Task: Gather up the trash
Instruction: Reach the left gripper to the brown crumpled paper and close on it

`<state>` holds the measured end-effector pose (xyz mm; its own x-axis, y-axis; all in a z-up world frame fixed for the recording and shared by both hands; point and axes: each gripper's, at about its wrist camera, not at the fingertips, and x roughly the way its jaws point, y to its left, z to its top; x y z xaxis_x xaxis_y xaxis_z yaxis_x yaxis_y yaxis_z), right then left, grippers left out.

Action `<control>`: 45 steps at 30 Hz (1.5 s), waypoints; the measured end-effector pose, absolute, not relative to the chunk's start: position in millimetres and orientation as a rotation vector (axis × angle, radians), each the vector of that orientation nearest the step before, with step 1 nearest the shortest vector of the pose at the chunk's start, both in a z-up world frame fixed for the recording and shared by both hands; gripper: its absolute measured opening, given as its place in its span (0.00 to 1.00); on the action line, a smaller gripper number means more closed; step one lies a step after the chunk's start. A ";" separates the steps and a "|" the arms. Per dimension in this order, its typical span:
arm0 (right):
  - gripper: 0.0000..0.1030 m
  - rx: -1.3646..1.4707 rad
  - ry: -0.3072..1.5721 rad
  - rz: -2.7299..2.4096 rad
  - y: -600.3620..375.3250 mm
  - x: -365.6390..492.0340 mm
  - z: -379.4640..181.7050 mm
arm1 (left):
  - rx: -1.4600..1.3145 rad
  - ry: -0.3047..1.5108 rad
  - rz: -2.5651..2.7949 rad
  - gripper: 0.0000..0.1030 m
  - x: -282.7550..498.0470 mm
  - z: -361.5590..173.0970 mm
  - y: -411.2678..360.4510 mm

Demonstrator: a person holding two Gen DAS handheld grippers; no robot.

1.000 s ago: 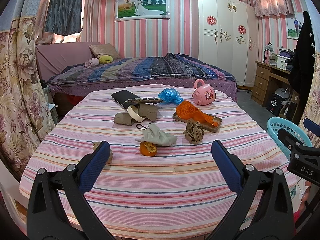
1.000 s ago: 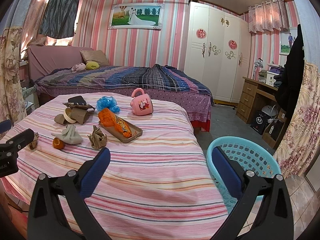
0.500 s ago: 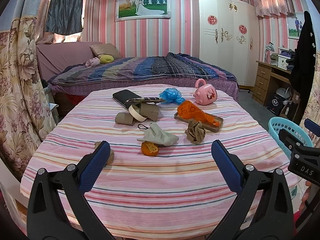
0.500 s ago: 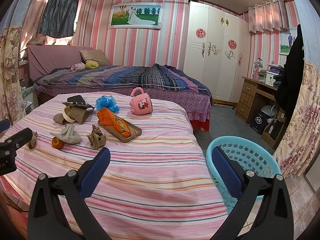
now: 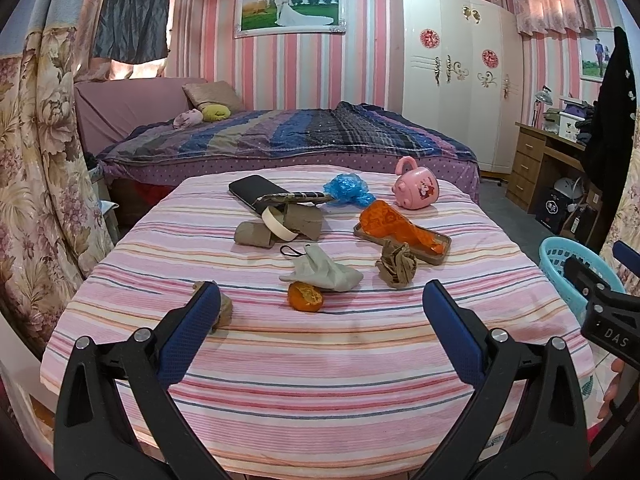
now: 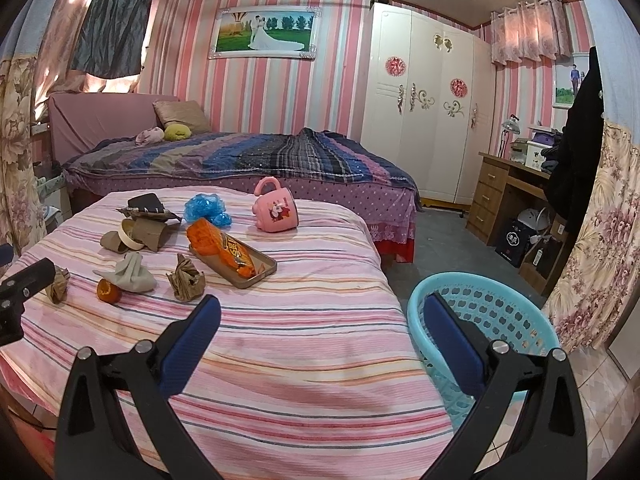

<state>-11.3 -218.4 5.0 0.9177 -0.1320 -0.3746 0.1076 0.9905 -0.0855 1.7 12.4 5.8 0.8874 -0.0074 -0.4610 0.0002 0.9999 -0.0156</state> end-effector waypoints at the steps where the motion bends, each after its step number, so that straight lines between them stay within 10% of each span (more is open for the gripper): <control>1: 0.96 -0.061 0.387 -0.123 -217.8 -11.4 6.2 | -0.019 0.484 -0.003 0.95 3.2 6.2 13.5; 19: 0.96 -0.039 0.336 -0.090 -224.4 44.4 53.4 | -0.008 0.449 0.084 0.95 61.5 47.2 58.4; 45: 0.96 -0.130 0.508 -0.140 -217.0 96.6 -12.6 | -0.027 0.687 0.073 0.89 91.6 -59.0 108.3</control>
<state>96.6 -217.0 -12.6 0.8646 -0.1653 -0.4745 0.1007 0.9822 -0.1586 91.6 108.3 -59.0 0.7707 0.0589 -0.6345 -0.0767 0.9971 -0.0006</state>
